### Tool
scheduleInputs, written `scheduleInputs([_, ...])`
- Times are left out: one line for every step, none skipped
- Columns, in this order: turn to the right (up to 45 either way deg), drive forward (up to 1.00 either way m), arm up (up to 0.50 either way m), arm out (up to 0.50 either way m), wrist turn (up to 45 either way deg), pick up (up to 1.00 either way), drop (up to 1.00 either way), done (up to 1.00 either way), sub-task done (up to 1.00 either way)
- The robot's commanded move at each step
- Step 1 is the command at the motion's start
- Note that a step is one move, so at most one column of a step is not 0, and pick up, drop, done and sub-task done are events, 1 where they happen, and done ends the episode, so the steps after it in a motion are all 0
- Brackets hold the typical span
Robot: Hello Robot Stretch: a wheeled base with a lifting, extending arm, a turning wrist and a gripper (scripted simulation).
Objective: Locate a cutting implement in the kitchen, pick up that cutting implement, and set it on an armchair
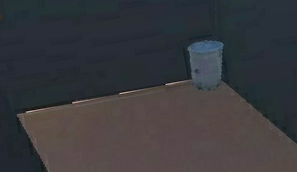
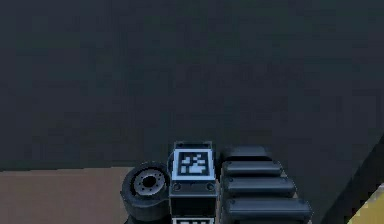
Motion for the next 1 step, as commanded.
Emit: scheduleInputs([-21.0,0.0,0.0,0.0,0.0,0.0,0.0,0.0,0.0])
